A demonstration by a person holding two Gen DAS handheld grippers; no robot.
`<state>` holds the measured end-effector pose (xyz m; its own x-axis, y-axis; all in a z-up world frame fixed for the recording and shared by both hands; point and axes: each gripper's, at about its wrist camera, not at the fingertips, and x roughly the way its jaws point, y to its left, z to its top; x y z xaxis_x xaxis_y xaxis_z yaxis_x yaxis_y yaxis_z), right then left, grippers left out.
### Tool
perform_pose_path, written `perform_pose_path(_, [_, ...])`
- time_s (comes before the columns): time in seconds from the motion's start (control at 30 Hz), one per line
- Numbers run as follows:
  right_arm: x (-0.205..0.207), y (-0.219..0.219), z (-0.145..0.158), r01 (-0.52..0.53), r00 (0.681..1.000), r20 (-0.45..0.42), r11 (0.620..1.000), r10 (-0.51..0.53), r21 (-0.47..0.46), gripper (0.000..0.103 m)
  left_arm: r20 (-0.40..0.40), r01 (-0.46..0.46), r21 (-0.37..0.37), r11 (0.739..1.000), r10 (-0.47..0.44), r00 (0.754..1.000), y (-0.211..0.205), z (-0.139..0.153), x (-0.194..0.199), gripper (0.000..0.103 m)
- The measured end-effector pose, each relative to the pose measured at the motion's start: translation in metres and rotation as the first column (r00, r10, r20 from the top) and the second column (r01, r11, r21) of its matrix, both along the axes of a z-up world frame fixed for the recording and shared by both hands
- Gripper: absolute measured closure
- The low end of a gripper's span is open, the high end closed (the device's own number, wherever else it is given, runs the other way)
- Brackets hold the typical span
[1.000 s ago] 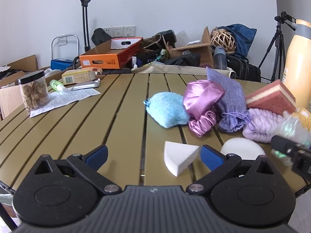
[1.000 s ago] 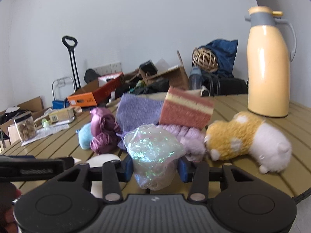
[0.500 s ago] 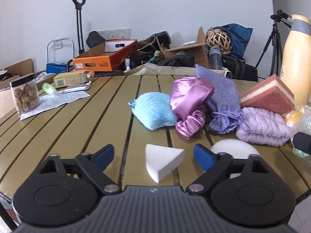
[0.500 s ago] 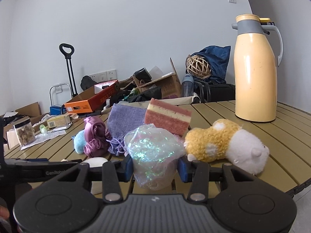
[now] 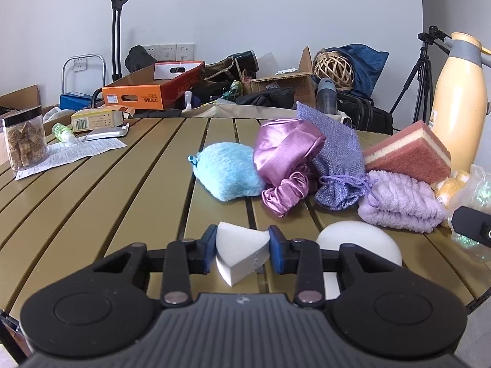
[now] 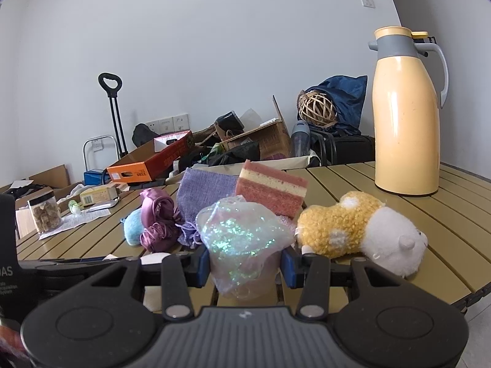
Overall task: Collect trash
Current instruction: 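Close right gripper on the plastic bag while left gripper grasps the triangular sponge, then lift the bag and sponge off the table and carry both toward the black bin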
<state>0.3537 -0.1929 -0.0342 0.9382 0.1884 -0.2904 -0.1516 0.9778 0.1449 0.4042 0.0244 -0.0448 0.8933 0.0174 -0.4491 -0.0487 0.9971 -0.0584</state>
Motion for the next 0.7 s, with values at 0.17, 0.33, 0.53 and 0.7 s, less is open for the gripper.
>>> perform_pose_path(0.17, [-0.002,0.001,0.002,-0.008,1.000,0.004,1.000,0.008,-0.004,0.059,0.007,-0.005,-0.001,1.000,0.005,1.000,0.001,0.005,-0.004,0.069])
perform_pose_path(0.33, [-0.008,0.001,0.005,-0.021,1.000,0.017,1.000,0.021,-0.010,0.059,0.029,-0.011,0.003,1.000,0.011,1.000,0.002,0.014,-0.013,0.069])
perform_pose_path(0.53, [-0.019,0.000,0.011,-0.032,0.999,0.042,0.999,0.033,-0.015,0.059,0.056,-0.015,0.002,1.000,0.015,0.998,0.007,0.028,-0.027,0.069])
perform_pose_path(0.7, [-0.031,-0.001,0.017,-0.049,0.997,0.059,0.999,0.049,-0.015,0.059,0.077,-0.010,0.002,1.000,0.010,0.997,0.011,0.042,-0.044,0.069])
